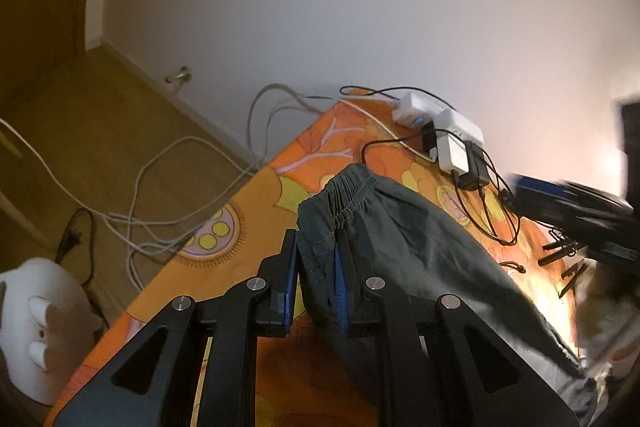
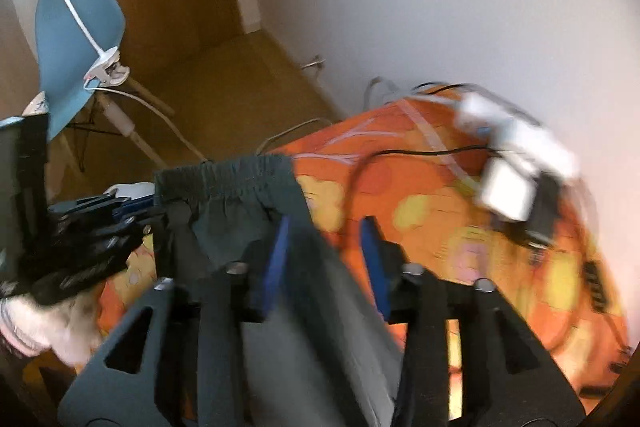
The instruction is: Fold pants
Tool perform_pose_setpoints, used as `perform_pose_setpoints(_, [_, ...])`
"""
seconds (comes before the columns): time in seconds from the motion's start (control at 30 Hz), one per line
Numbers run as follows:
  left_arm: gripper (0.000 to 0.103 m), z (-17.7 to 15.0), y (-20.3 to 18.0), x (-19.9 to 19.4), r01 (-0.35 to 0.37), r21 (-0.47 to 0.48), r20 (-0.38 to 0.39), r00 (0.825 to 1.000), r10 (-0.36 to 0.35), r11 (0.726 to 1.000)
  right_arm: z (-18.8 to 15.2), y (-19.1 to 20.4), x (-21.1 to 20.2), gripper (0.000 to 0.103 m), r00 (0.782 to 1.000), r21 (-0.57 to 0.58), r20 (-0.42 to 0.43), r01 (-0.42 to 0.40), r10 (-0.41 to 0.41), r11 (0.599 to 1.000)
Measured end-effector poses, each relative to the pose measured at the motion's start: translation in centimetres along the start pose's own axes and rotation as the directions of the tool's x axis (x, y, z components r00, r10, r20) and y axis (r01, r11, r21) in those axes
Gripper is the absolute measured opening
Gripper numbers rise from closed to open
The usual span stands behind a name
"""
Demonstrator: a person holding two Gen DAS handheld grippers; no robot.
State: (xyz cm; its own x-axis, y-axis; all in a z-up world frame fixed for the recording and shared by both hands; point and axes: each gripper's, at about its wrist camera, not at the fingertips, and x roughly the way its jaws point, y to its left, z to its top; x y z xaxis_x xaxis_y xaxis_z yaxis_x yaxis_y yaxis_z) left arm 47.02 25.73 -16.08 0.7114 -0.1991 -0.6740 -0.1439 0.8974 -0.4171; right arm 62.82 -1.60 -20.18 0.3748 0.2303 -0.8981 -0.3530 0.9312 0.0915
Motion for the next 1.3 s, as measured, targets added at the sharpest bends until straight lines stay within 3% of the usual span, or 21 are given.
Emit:
perform_pose_setpoints(0.1, [0.014,0.1,0.0,0.7,0.006,-0.009,-0.011,1.0,-0.006,1.0,-2.9,-1.4,-5.2,0.041,1.0,0.026,0.002,0.008,-0.008,1.0])
perform_pose_setpoints(0.23, [0.014,0.2,-0.1,1.0,0.008,-0.012,-0.017,1.0,-0.008,1.0,-10.6,-2.4,-12.8,0.041,0.998,0.074,-0.051,0.041,-0.037,0.996])
perform_pose_setpoints(0.3, [0.014,0.0,-0.4,1.2,-0.005,0.002,-0.02,1.0,0.005,1.0,-14.8,-2.8,-15.1,0.041,0.992,0.11,-0.095,0.098,-0.088,0.989])
perform_pose_setpoints(0.37, [0.014,-0.2,-0.4,1.6,0.004,0.003,-0.035,0.999,-0.004,1.0,-19.3,-3.0,-16.8,0.041,0.986,0.155,-0.146,0.108,-0.085,0.982])
perform_pose_setpoints(0.53, [0.015,-0.6,0.1,1.2,0.006,-0.015,-0.036,0.999,-0.007,1.0,-28.7,-4.8,-17.1,0.041,0.935,0.156,-0.308,0.231,-0.175,0.96])
perform_pose_setpoints(0.63, [0.015,-0.7,0.1,1.0,-0.008,0.008,-0.037,0.999,0.009,1.0,-31.2,-7.6,-16.7,0.041,0.918,0.214,-0.334,0.294,-0.214,0.931])
perform_pose_setpoints(0.73, [0.015,-0.7,0.1,0.8,-0.011,0.012,-0.04,0.999,0.011,1.0,-32.0,-11.1,-16.4,0.041,0.919,0.303,-0.338,0.312,-0.204,0.901])
perform_pose_setpoints(0.9, [0.015,-0.6,-0.3,0.7,-0.02,0.033,-0.033,0.999,0.021,0.999,-31.4,-14.3,-15.5,0.041,0.902,0.31,-0.338,0.375,-0.268,0.874])
perform_pose_setpoints(0.97, [0.015,-0.7,-0.4,0.9,-0.026,0.039,-0.037,0.999,0.027,0.999,-30.9,-15.4,-15.2,0.041,0.878,0.287,-0.347,0.434,-0.329,0.854])
perform_pose_setpoints(1.0, [0.015,-0.6,-0.3,1.0,-0.027,0.043,-0.04,0.999,0.029,0.999,-30.8,-15.5,-15.4,0.041,0.876,0.291,-0.35,0.437,-0.331,0.851])
perform_pose_setpoints(1.07, [0.015,-0.4,-0.1,1.2,-0.025,0.036,-0.043,0.999,0.027,0.999,-30.4,-14.5,-16.6,0.041,0.901,0.321,-0.315,0.398,-0.299,0.86])
perform_pose_setpoints(1.17, [0.015,-0.4,0.2,1.2,-0.018,0.026,-0.046,0.999,0.02,0.999,-30.6,-10.2,-19.4,0.041,0.942,0.308,-0.26,0.288,-0.211,0.907])
perform_pose_setpoints(1.3, [0.015,-0.8,0.1,1.0,-0.021,0.032,-0.04,0.999,0.022,0.999,-32.6,-3.1,-23.9,0.041,0.966,0.268,-0.225,0.185,-0.126,0.945])
